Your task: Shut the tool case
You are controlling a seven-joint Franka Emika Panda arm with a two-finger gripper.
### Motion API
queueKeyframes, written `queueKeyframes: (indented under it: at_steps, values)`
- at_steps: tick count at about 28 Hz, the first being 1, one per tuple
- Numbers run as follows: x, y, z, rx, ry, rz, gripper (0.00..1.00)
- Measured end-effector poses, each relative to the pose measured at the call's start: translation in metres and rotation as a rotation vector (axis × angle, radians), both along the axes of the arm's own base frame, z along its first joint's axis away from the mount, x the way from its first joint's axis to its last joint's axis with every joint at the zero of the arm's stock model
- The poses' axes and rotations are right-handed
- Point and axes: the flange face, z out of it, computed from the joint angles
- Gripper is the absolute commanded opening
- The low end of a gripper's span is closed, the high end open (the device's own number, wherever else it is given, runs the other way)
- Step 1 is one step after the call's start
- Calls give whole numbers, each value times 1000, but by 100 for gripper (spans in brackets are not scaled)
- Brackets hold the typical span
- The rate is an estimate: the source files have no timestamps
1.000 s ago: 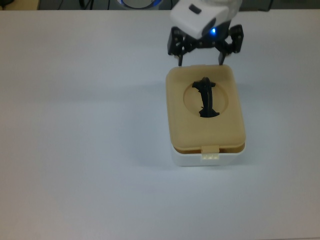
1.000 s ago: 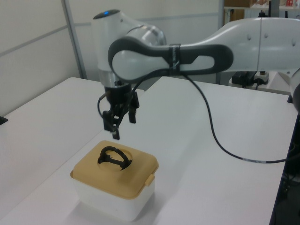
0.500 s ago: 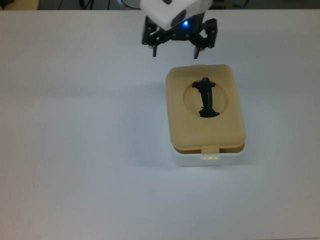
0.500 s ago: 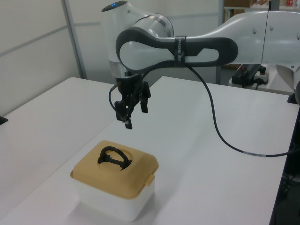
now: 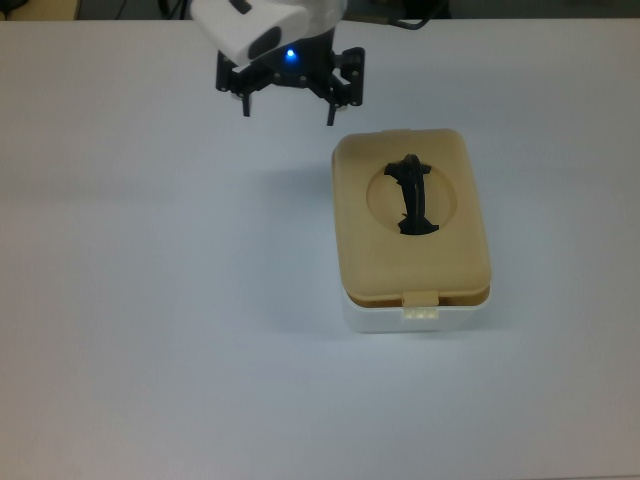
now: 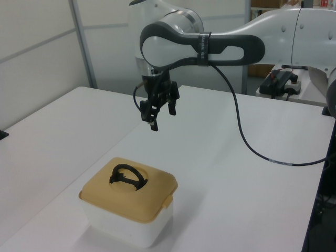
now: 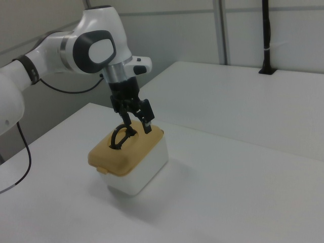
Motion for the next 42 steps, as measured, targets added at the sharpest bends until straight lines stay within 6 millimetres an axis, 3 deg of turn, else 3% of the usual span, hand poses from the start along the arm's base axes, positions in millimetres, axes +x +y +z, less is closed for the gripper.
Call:
queueKeyframes:
  at_steps: [17, 42]
  values:
    - [0, -51, 13, 4, -19, -57, 100]
    - [-1, -54, 14, 5, -20, -56, 100]
